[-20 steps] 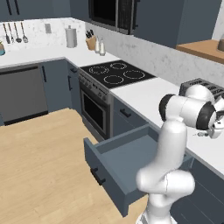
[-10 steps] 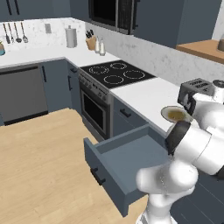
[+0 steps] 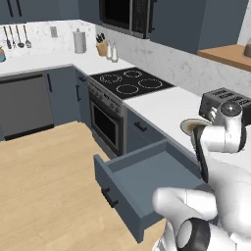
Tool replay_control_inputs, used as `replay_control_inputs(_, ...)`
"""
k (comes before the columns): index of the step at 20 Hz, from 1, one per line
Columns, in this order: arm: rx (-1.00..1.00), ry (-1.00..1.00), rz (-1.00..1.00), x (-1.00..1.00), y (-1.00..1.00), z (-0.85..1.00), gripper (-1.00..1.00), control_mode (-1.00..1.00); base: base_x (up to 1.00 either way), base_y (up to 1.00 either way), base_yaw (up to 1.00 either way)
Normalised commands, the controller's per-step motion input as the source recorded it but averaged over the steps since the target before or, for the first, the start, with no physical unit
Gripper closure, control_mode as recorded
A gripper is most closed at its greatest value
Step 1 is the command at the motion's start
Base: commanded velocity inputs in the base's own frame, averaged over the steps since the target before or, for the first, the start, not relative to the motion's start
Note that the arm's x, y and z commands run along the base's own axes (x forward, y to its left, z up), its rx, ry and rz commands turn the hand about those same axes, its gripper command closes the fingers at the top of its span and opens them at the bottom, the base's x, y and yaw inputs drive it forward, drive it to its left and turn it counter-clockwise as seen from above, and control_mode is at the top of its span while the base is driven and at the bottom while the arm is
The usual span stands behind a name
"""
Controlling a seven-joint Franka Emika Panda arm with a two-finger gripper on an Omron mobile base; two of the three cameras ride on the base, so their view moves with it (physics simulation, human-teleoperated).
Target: Pick the peeler from the drawer and place it on the counter.
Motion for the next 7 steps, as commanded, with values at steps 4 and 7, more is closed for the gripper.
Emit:
replay_control_inputs(4,0.06,-0.01,0.1,-0.3,0.27,1.0,-1.0,-1.0,0.0,0.0,0.0)
replay_control_inputs(7,0.01,0.03,0.13,-0.35,0.47,0.95,-1.0,-1.0,0.0,0.0,0.0)
